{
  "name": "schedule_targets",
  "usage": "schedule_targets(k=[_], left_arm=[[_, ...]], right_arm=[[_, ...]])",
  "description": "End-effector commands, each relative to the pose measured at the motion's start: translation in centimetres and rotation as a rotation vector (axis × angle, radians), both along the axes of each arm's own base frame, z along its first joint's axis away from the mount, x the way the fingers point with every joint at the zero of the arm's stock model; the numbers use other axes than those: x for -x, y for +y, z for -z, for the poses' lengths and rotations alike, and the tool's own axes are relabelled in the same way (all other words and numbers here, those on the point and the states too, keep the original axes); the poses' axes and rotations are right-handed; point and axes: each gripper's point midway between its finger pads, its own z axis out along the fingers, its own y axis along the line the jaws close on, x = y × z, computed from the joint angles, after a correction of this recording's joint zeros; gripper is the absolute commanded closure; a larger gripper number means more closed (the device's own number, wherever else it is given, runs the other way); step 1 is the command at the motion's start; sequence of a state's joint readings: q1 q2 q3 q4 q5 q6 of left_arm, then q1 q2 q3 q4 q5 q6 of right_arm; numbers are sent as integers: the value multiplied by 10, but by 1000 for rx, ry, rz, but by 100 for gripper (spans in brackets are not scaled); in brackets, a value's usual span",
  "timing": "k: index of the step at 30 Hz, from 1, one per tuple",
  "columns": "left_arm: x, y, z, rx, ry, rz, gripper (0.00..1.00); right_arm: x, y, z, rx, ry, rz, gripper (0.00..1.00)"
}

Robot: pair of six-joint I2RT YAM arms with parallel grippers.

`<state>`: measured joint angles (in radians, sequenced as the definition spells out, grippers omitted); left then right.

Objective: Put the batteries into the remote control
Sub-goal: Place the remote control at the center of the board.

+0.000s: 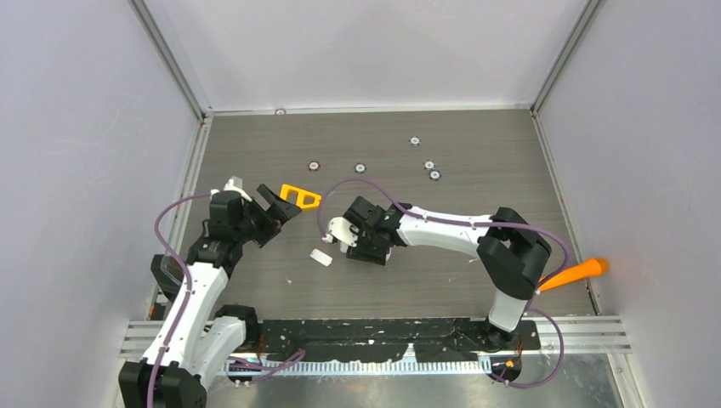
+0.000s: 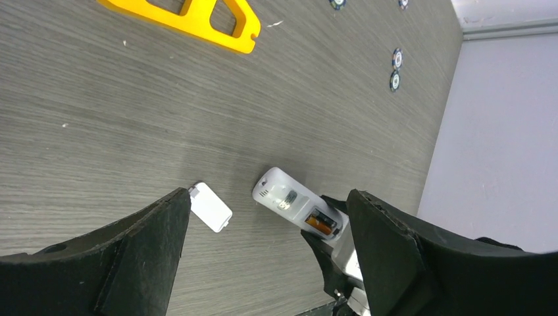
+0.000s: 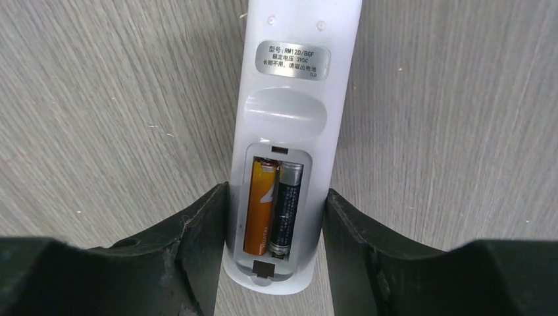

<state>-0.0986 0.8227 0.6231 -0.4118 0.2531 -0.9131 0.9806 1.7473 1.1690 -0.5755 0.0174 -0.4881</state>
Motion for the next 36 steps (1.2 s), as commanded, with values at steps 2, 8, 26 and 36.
schedule_targets(k=[2, 8, 26, 36], left_arm=[[-4, -7, -4, 26, -44, 42, 10], [-4, -8, -1, 32, -47, 51, 11], [-4, -2, 1, 8, -32, 46, 11], [-1, 19, -6, -93, -32, -8, 11]], right_arm=[[-5, 7, -1, 10, -22, -59, 81], [-5, -2, 15, 81, 37, -20, 73], [-14, 6, 5, 37, 35, 35, 27], [-30, 42, -71, -219, -27, 198, 24]])
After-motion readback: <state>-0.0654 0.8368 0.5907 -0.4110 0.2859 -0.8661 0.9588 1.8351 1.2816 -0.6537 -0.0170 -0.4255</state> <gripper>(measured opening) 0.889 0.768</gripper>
